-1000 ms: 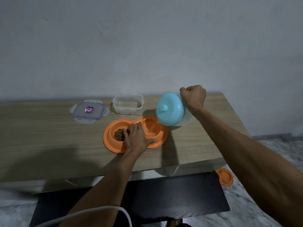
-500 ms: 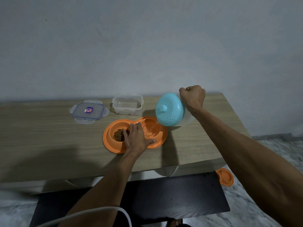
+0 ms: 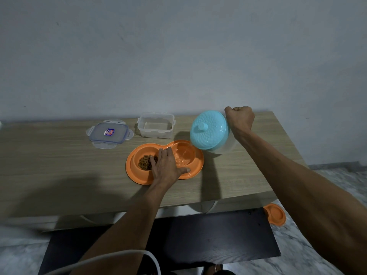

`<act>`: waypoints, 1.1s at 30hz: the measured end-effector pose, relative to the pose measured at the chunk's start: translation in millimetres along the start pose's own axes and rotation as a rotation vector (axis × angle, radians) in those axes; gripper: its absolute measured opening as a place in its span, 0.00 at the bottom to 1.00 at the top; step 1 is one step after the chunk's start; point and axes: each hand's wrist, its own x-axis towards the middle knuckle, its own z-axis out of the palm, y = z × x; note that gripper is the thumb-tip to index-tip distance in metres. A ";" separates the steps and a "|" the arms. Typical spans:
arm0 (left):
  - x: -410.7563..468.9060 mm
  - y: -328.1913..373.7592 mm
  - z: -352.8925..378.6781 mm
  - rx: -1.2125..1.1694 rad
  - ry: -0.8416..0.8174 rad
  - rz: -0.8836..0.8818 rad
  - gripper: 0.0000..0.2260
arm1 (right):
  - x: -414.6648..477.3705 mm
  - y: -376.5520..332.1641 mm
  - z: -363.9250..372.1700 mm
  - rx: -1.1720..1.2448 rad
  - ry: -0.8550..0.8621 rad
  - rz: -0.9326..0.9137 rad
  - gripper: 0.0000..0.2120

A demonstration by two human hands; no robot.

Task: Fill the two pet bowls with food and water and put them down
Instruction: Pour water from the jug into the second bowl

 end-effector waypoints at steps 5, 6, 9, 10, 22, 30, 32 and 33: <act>-0.5 0.4 -0.3 0.005 -0.001 -0.013 0.47 | 4.6 12.4 1.0 0.112 0.008 0.152 0.18; -0.2 0.6 -0.2 0.001 -0.005 -0.016 0.47 | 6.1 14.5 1.3 0.137 0.017 0.190 0.18; 0.1 1.1 -0.2 -0.003 -0.004 -0.020 0.47 | 12.3 20.0 3.3 0.232 0.044 0.309 0.17; -0.1 1.5 -0.4 -0.002 -0.003 -0.020 0.47 | 14.8 21.4 4.2 0.261 0.048 0.343 0.17; -1.0 3.1 -0.8 -0.014 -0.033 -0.061 0.50 | 61.2 38.6 29.2 0.474 0.042 0.544 0.09; -2.9 6.5 -1.4 -0.032 -0.025 -0.078 0.49 | 72.4 49.1 46.1 0.454 -0.020 0.578 0.05; -2.9 7.6 -1.5 -0.035 -0.025 -0.085 0.50 | 71.9 51.8 48.4 0.456 -0.035 0.589 0.04; -2.9 7.9 -1.7 -0.028 -0.025 -0.085 0.50 | 71.2 51.8 49.0 0.460 -0.038 0.595 0.04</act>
